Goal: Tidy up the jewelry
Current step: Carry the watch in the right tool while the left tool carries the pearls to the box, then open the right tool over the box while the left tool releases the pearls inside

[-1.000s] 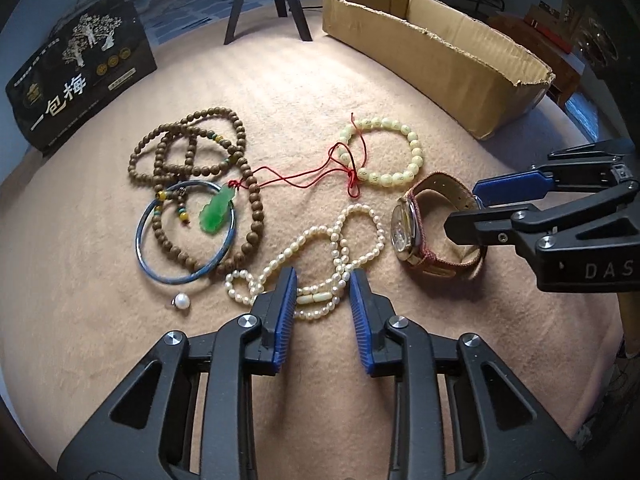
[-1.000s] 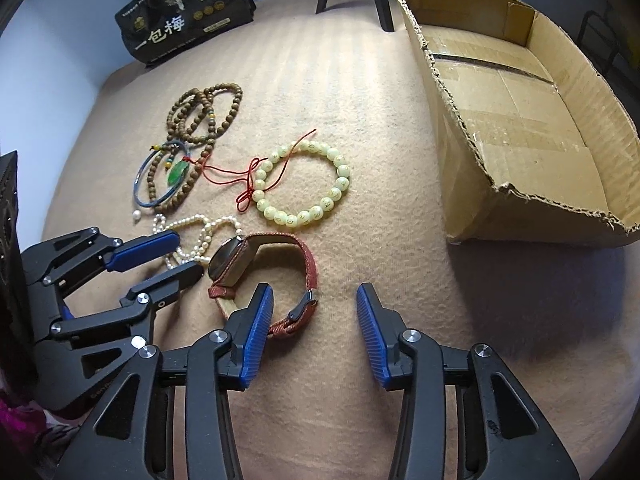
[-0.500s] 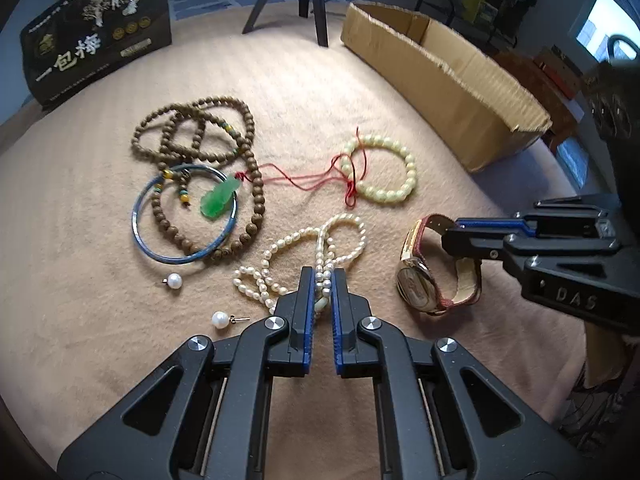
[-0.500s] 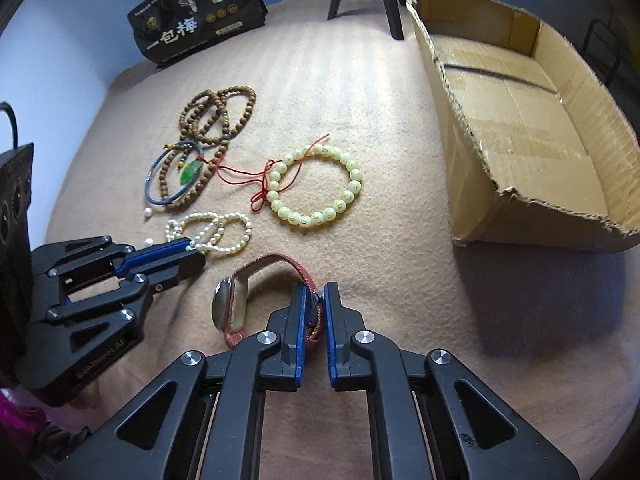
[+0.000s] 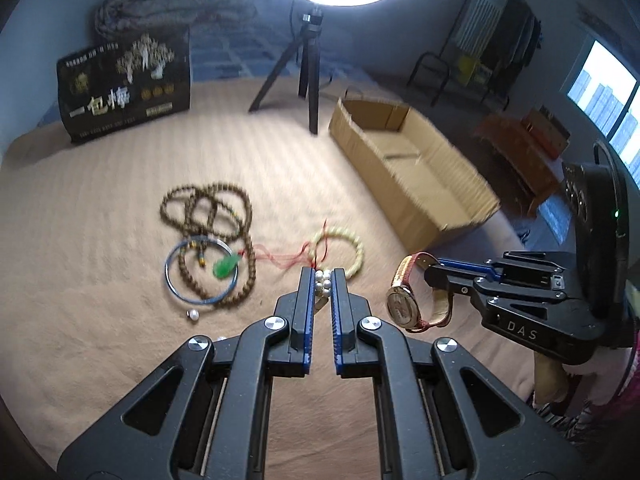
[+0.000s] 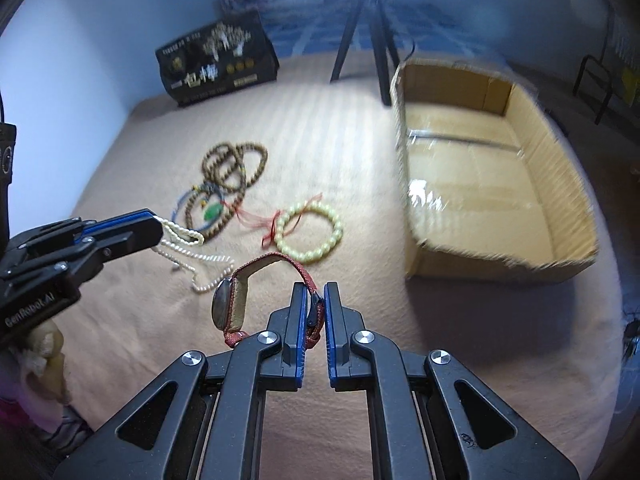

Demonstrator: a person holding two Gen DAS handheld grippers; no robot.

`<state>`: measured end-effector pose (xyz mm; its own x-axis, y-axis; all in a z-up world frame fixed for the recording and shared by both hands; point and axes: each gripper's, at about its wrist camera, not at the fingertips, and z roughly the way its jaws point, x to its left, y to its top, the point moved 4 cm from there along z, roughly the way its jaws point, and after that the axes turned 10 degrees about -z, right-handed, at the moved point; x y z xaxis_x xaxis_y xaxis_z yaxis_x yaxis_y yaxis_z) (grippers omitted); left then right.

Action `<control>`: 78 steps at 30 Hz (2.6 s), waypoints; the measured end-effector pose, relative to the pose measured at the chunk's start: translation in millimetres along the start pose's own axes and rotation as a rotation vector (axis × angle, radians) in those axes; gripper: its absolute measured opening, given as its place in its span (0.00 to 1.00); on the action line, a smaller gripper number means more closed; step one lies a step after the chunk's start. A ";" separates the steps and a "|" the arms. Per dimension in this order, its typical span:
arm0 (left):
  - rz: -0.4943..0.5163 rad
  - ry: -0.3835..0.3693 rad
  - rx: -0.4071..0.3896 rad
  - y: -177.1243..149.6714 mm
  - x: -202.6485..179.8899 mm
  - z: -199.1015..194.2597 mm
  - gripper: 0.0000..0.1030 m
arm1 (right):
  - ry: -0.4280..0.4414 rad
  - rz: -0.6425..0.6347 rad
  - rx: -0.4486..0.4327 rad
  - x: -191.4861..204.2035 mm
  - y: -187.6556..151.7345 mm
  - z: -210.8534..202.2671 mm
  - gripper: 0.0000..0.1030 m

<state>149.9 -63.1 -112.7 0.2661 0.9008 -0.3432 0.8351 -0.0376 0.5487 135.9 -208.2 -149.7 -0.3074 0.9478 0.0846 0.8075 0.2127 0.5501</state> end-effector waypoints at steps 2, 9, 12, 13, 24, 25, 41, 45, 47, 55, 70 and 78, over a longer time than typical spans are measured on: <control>-0.024 -0.017 -0.017 6.5 -3.7 -8.4 0.05 | -0.013 -0.005 -0.025 -4.9 3.3 -9.5 0.07; -0.020 -0.073 -0.100 32.7 -27.5 -38.8 0.05 | -0.044 0.043 -0.086 -36.0 13.0 -36.0 0.07; -0.013 -0.098 -0.129 46.2 -40.2 -45.5 0.05 | -0.065 0.075 -0.107 -54.6 17.9 -44.5 0.07; -0.012 -0.105 -0.135 49.9 -44.5 -46.7 0.05 | -0.072 0.089 -0.113 -62.7 19.2 -47.3 0.07; 0.005 -0.190 -0.180 91.9 -100.5 -28.6 0.05 | -0.162 0.175 -0.131 -129.3 30.3 -53.8 0.07; 0.006 -0.196 -0.179 95.1 -105.4 -24.1 0.05 | -0.170 0.178 -0.128 -133.7 30.9 -52.7 0.07; 0.020 -0.214 -0.122 111.8 -149.9 56.8 0.05 | -0.235 0.222 -0.055 -182.0 20.3 -22.3 0.07; 0.006 -0.199 -0.091 107.2 -148.0 75.4 0.05 | -0.238 0.223 -0.036 -186.3 18.8 -13.6 0.07; 0.003 -0.189 -0.072 102.5 -146.8 82.5 0.05 | -0.235 0.223 -0.028 -187.0 17.6 -10.0 0.07; 0.003 -0.153 -0.020 86.7 -141.2 101.5 0.05 | -0.225 0.222 -0.012 -185.6 15.6 -5.0 0.12; 0.001 -0.099 -0.006 79.0 -132.8 91.9 0.07 | -0.247 0.223 -0.065 -183.5 18.7 -20.2 0.37; 0.026 -0.061 -0.039 77.4 -124.6 69.1 0.08 | -0.268 0.201 -0.091 -174.8 22.1 -29.8 0.39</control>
<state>214.7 -208.2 -80.2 0.3170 0.8715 -0.3741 0.8085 -0.0422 0.5870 192.5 -376.3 -127.6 0.0062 0.9998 -0.0162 0.7867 0.0052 0.6173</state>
